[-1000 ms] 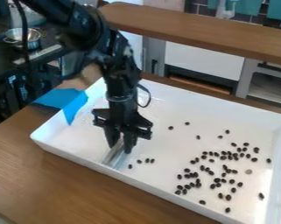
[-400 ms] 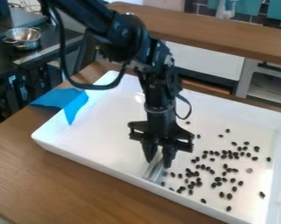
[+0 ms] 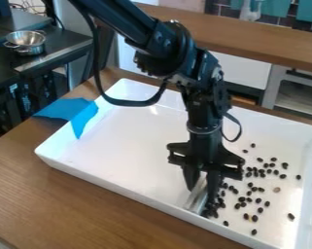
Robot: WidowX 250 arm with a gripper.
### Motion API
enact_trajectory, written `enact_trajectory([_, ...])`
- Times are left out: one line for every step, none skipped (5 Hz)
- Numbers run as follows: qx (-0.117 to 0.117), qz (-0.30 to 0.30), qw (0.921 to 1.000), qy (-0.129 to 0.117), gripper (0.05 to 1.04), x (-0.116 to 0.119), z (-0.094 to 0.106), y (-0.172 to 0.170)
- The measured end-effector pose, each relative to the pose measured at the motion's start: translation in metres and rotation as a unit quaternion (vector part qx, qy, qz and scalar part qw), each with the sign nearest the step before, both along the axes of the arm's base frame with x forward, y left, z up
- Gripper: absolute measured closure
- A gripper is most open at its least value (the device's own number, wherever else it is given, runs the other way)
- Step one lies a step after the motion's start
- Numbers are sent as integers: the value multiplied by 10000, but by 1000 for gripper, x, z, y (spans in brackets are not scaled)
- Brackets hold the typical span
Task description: Sweep into pile
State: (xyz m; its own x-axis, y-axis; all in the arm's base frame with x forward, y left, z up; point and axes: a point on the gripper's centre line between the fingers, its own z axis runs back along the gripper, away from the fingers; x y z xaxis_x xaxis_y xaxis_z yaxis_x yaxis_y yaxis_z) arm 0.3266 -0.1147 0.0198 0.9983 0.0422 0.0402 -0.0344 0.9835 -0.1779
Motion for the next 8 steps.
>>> enact_trajectory([-95, -34, 9999, 31, 721, -1, 1, -20])
enact_trajectory([-212, -212, 9995, 88, 721, -10, 1, -48])
enact_trajectory([-280, -314, 9991, 69, 721, -14, 3, -65])
enact_trajectory([-360, -302, 9989, 55, 721, -12, 4, -71])
enact_trajectory([-418, -390, 9983, 58, 721, -12, 7, -67])
enact_trajectory([-719, -184, 9972, 75, 721, -3, 42, -32])
enact_trajectory([-1004, 60, 9949, 30, 721, 11, 79, 14])
enact_trajectory([-870, 161, 9961, -47, 721, 27, 109, 57])
